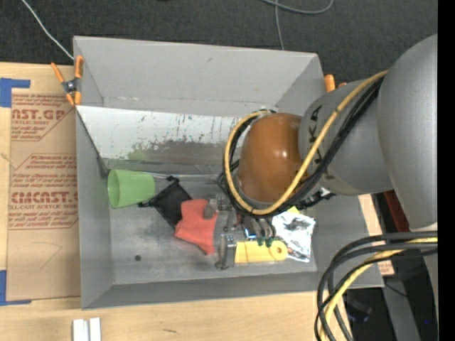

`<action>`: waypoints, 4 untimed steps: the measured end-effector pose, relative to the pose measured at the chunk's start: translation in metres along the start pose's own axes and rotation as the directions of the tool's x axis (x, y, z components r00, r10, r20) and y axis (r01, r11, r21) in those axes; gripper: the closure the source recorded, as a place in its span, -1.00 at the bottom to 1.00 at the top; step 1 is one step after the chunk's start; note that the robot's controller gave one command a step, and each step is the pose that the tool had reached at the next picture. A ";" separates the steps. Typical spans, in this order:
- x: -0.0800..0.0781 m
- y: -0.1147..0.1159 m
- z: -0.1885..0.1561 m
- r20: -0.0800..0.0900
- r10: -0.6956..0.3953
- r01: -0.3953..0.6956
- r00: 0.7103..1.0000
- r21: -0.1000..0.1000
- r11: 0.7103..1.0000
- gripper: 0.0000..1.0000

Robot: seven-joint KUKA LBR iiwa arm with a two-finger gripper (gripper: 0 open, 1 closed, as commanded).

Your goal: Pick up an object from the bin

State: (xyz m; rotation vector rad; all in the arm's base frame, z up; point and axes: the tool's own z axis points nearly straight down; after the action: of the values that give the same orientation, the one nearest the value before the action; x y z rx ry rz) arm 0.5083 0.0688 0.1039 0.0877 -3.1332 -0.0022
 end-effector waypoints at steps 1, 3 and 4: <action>-0.021 0.052 0.030 0.009 0.003 -0.003 1.000 -0.002 1.000 -1.00; -0.054 0.043 0.033 0.010 0.293 -0.292 0.956 -0.006 0.956 -1.00; -0.045 0.053 0.034 0.001 0.397 -0.397 0.918 -0.003 0.918 1.00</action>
Offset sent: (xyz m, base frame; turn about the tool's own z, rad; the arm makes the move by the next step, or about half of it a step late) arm 0.0506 0.0373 0.0074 0.0903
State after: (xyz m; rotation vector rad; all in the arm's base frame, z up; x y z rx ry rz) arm 0.5499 0.1241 0.0700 -0.5492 -3.0874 -0.0043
